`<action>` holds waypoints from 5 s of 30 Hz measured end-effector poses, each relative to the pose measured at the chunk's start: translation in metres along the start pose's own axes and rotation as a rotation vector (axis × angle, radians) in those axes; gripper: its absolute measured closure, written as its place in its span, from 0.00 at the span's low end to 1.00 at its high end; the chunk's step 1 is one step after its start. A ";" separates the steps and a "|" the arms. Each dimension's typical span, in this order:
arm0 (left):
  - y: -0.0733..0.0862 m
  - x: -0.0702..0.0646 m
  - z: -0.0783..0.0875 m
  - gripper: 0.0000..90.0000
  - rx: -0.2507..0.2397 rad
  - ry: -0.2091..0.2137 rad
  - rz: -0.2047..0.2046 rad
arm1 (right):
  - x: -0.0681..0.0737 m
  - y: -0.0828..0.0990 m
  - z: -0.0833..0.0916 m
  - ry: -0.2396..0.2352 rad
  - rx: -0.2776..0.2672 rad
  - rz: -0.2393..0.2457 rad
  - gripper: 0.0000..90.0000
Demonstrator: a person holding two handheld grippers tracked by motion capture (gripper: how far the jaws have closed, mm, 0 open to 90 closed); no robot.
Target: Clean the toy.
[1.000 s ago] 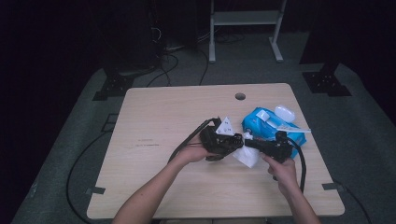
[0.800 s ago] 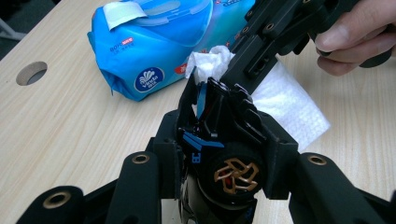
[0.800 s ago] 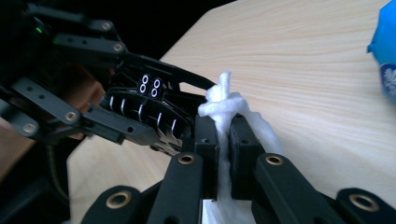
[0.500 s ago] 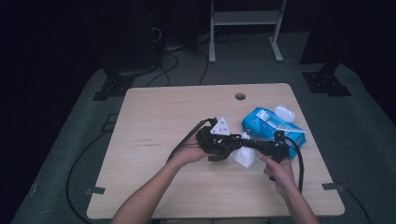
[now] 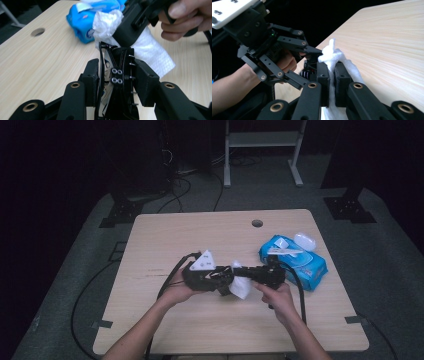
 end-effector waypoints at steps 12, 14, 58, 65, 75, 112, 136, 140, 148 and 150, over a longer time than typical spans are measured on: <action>0.060 0.014 0.033 0.65 -0.028 -0.044 0.105 | -0.011 -0.001 -0.047 0.058 0.110 0.023 0.94; 0.067 0.013 0.036 0.65 -0.025 -0.038 0.114 | -0.018 0.002 -0.046 0.107 0.139 0.026 0.94; 0.049 -0.005 -0.032 0.49 0.421 -0.028 -0.080 | -0.021 0.040 -0.004 0.146 0.135 0.019 0.93; 0.046 -0.010 -0.040 0.65 0.459 -0.010 -0.132 | -0.022 0.040 0.001 0.144 0.123 0.022 0.93; 0.035 -0.013 -0.025 0.72 0.263 -0.005 -0.134 | -0.006 0.019 0.003 0.070 0.043 0.040 0.93; 0.037 -0.025 -0.023 0.63 0.191 -0.073 -0.209 | 0.013 0.016 -0.014 0.018 0.089 0.077 0.93; 0.037 -0.027 -0.001 0.63 0.014 -0.099 -0.122 | 0.007 0.016 0.002 0.127 0.117 0.119 0.93; 0.039 -0.029 -0.006 0.63 0.036 -0.098 -0.131 | 0.013 0.015 0.000 0.109 0.106 0.128 0.93; 0.037 -0.030 -0.006 0.63 0.018 -0.086 -0.104 | 0.032 0.006 -0.008 0.042 0.091 0.168 0.93; 0.036 -0.029 -0.005 0.63 0.019 -0.090 -0.109 | 0.021 0.009 -0.003 0.061 0.076 0.140 0.93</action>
Point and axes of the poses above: each handheld gripper's, and its own axes: z roughly backward along the jaws, y roughly out of its underside, x roughly to its left, the point moved 4 cm from there along -z, roughly forward along the jaws, and after that the axes turned 15 degrees about -y, right-handed, at the moved point
